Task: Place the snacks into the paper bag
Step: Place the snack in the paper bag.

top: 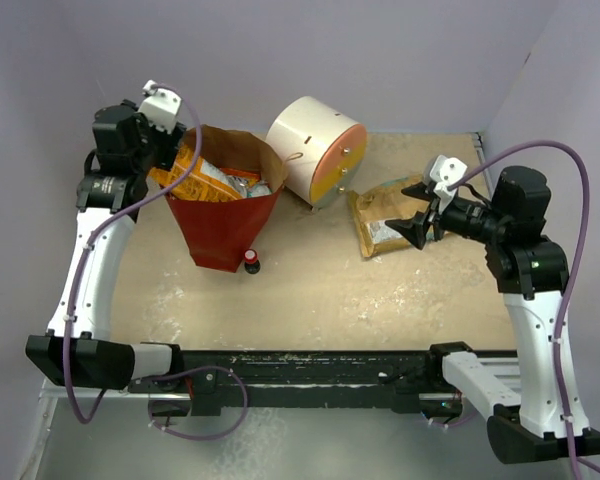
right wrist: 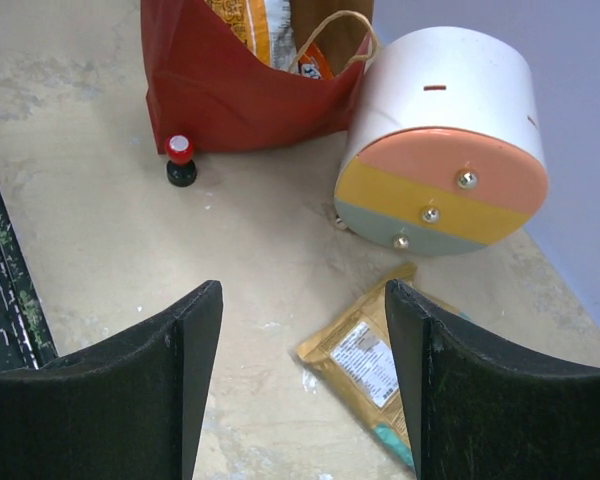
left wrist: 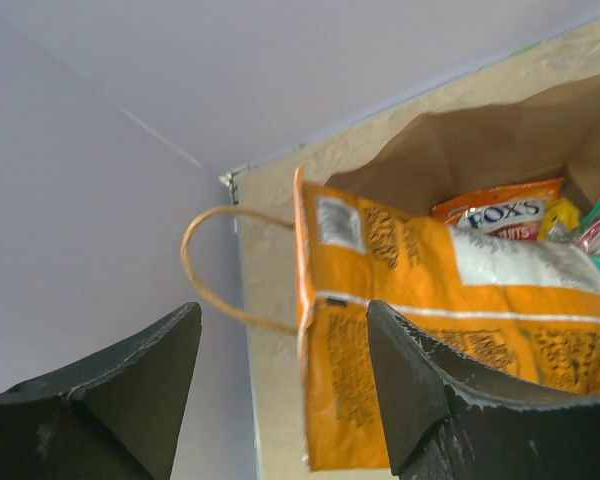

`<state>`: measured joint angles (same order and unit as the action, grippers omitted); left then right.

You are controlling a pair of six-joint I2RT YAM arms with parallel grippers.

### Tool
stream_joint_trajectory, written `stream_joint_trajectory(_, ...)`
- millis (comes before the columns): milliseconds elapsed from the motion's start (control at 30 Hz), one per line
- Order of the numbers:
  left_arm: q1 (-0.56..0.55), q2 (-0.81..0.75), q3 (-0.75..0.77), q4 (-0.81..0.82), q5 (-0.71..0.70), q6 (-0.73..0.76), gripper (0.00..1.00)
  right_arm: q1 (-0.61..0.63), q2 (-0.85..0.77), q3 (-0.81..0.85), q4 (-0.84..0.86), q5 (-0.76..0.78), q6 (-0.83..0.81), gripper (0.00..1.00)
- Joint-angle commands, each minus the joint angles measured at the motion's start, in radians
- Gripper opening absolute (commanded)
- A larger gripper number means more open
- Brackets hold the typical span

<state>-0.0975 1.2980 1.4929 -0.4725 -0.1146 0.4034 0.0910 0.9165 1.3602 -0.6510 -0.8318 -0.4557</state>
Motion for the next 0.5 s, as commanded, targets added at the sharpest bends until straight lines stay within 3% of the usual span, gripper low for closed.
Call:
stream_joint_trajectory(0, 0.093, 0.015, 0.053, -0.084, 0.142, -0.045, 0.72, -0.004, 0.008, -0.015, 0.032, -0.033, -0.001, 0.69)
stream_joint_trajectory(233, 0.169, 0.076, 0.070, -0.165, 0.312, -0.107, 0.66, -0.003, 0.018, -0.018, 0.033, -0.036, -0.005, 0.69)
stream_joint_trajectory(467, 0.171, 0.082, 0.026, -0.164, 0.396, -0.138, 0.46, -0.004, 0.021, -0.027, 0.037, -0.039, -0.009, 0.69)
